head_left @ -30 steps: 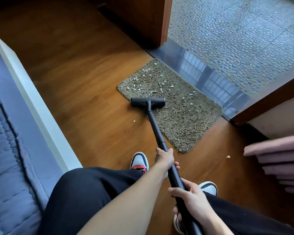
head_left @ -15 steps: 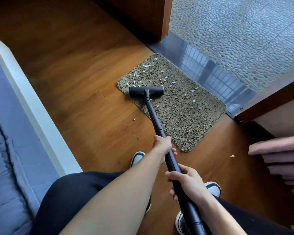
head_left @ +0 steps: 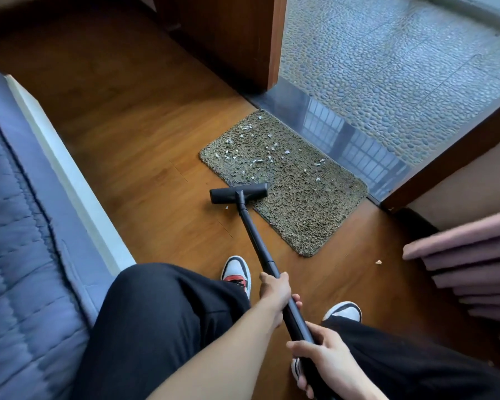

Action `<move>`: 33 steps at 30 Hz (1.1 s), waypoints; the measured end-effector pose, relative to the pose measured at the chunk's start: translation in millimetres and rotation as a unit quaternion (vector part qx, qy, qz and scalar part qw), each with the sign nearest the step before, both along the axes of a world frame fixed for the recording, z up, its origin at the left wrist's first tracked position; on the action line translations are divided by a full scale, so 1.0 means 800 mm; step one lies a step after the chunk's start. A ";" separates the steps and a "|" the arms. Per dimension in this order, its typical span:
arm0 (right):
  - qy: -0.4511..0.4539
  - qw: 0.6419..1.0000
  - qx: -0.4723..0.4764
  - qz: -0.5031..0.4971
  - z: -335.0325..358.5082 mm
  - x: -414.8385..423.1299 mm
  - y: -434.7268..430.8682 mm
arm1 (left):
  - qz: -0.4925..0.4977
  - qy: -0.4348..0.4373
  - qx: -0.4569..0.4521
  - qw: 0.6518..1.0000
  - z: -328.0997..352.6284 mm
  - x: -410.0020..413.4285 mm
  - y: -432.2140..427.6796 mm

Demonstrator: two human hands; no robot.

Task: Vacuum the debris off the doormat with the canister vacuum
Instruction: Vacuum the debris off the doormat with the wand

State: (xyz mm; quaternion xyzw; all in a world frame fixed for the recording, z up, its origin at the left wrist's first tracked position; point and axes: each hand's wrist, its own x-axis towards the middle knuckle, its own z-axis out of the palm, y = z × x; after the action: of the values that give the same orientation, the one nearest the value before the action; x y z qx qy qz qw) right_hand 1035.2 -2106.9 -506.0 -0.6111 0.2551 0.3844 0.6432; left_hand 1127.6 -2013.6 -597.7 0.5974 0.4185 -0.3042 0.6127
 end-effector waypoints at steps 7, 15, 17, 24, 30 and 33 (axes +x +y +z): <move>-0.004 1.000 0.007 0.003 0.014 -0.042 0.008 | 0.032 -0.002 -0.007 0.999 0.004 -0.054 0.009; 0.004 1.000 0.009 -0.002 -0.001 -0.046 0.014 | 0.027 -0.010 0.002 1.000 -0.006 -0.053 0.013; 0.005 1.000 0.003 -0.015 -0.005 -0.041 0.012 | 0.016 -0.013 0.000 1.000 -0.007 -0.044 0.009; -0.008 0.998 -0.014 -0.061 -0.018 -0.027 -0.004 | -0.035 -0.020 -0.011 0.999 -0.013 -0.016 -0.023; -0.015 0.997 -0.003 -0.080 -0.028 -0.005 -0.007 | -0.047 -0.013 0.002 0.999 -0.026 0.013 -0.033; -0.014 0.996 0.002 -0.093 -0.036 0.011 -0.006 | -0.049 -0.013 0.003 0.999 -0.030 0.032 -0.032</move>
State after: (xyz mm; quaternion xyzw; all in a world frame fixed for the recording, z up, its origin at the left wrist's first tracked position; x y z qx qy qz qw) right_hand 1043.8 -2111.9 -535.0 -0.5886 0.3008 0.3147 0.6811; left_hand 1153.1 -2039.5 -621.3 0.6228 0.3812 -0.3251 0.6009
